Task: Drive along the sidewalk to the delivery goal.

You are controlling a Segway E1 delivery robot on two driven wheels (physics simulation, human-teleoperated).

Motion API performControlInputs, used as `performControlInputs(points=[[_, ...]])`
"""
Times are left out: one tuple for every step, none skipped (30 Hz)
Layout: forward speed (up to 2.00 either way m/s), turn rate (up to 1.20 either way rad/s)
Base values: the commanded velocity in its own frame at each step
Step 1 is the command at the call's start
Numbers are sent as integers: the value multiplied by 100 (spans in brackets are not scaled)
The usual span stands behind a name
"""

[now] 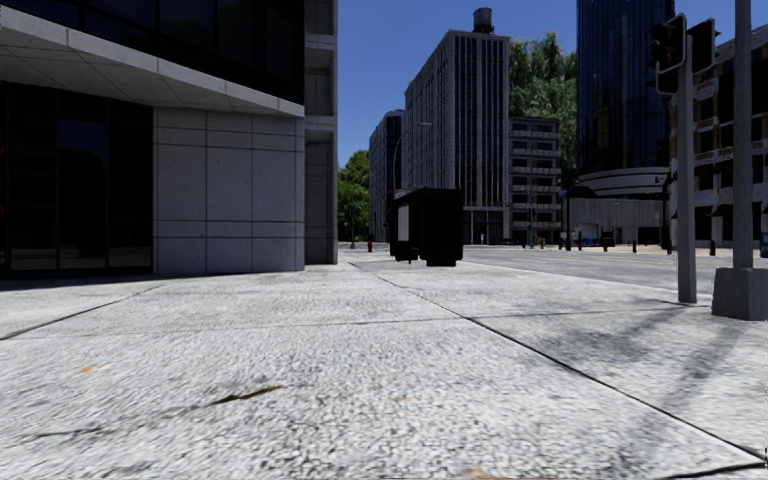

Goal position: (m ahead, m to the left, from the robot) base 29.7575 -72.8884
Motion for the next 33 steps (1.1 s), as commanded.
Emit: performControlInputs(points=[[200,0],[200,0],[200,0],[200,0],[200,0],[200,0],[200,0],[200,0],[200,0],[200,0],[200,0],[200,0],[200,0],[200,0],[200,0],[200,0],[200,0],[200,0],[200,0],[200,0],[200,0],[200,0],[200,0],[200,0],[200,0],[200,0],[200,0],[200,0],[200,0],[200,0],[200,0],[200,0],[200,0]])
